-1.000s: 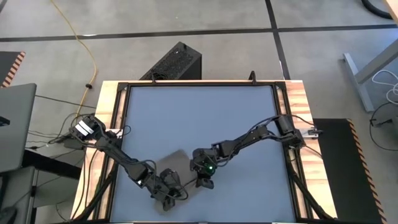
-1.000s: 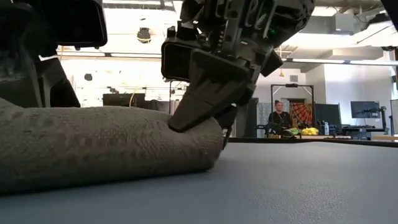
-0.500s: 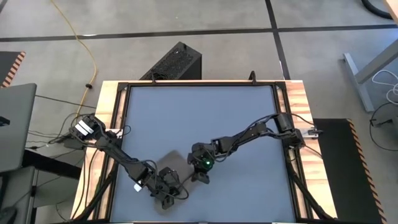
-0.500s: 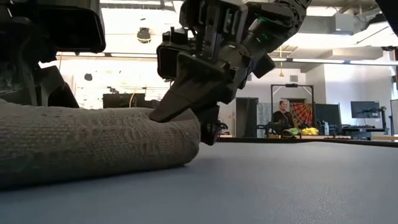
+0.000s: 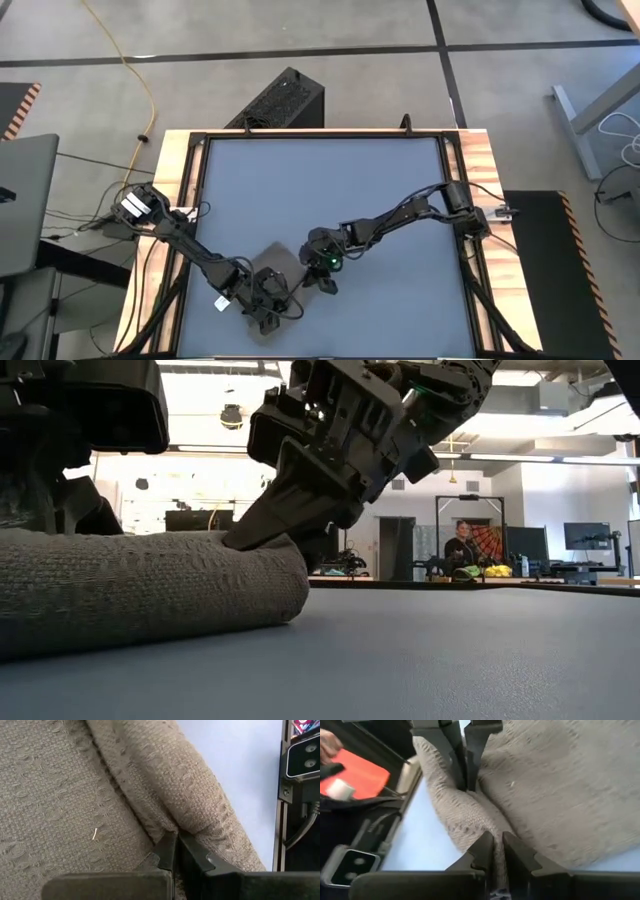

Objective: Roll towel into tight, uniform cylinder
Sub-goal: Roll the gray towel

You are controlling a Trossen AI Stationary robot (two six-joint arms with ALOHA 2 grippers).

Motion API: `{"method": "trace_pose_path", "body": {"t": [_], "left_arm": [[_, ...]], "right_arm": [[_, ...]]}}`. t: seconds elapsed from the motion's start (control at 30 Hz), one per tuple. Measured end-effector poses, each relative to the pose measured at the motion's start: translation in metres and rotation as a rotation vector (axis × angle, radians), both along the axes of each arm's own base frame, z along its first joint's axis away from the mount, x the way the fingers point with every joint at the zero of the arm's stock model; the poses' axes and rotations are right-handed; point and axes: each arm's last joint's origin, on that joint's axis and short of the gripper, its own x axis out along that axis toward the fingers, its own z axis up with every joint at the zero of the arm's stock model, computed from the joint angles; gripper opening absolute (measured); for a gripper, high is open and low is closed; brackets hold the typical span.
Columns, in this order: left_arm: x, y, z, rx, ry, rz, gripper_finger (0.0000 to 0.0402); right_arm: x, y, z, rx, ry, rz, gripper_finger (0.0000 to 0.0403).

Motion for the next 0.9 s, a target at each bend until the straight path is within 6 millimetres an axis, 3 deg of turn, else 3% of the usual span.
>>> {"method": "trace_pose_path", "body": {"t": [0.27, 0.43, 0.63, 0.9], "left_arm": [[0.002, 0.002, 0.000, 0.002, 0.002, -0.009, 0.0000], [0.002, 0.002, 0.004, -0.011, -0.005, 0.002, 0.0000], [0.001, 0.003, 0.030, -0.001, 0.004, -0.012, 0.0000], [-0.004, 0.008, 0.074, 0.123, 0.067, 0.015, 0.0001]], "right_arm": [[-0.001, 0.008, -0.002, -0.241, -0.128, 0.050, 0.0073], [0.004, 0.008, -0.023, -0.293, -0.098, 0.032, 0.0061], [0.014, 0.006, -0.043, -0.290, 0.050, 0.025, 0.0044], [0.020, 0.008, -0.034, -0.281, 0.199, 0.012, 0.0043]]}}
